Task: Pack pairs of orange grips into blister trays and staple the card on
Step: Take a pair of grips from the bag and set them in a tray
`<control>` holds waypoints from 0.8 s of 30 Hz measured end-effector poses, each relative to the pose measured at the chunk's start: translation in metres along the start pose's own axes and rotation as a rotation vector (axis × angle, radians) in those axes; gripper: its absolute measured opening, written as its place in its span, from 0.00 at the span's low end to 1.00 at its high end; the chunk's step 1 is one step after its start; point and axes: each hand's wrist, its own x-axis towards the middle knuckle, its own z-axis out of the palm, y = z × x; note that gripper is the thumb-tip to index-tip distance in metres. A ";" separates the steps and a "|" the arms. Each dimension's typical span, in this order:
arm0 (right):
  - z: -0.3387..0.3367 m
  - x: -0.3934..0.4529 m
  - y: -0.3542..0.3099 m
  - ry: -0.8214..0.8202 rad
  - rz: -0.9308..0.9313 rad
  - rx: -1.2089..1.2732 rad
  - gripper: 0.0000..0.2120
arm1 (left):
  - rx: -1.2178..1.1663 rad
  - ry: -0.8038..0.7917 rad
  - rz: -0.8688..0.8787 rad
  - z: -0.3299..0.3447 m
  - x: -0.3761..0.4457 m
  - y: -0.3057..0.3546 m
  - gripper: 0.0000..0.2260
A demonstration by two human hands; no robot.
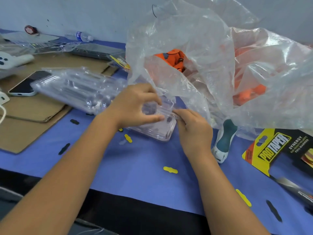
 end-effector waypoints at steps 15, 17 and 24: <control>-0.002 -0.003 0.006 0.106 -0.095 0.031 0.12 | 0.224 0.185 0.075 0.019 -0.007 0.025 0.06; -0.001 -0.002 0.005 0.161 -0.122 0.047 0.14 | 0.185 0.193 0.028 0.016 -0.004 0.025 0.03; 0.000 -0.001 0.004 0.311 -0.327 0.087 0.07 | 0.098 0.215 -0.055 0.008 0.005 0.025 0.05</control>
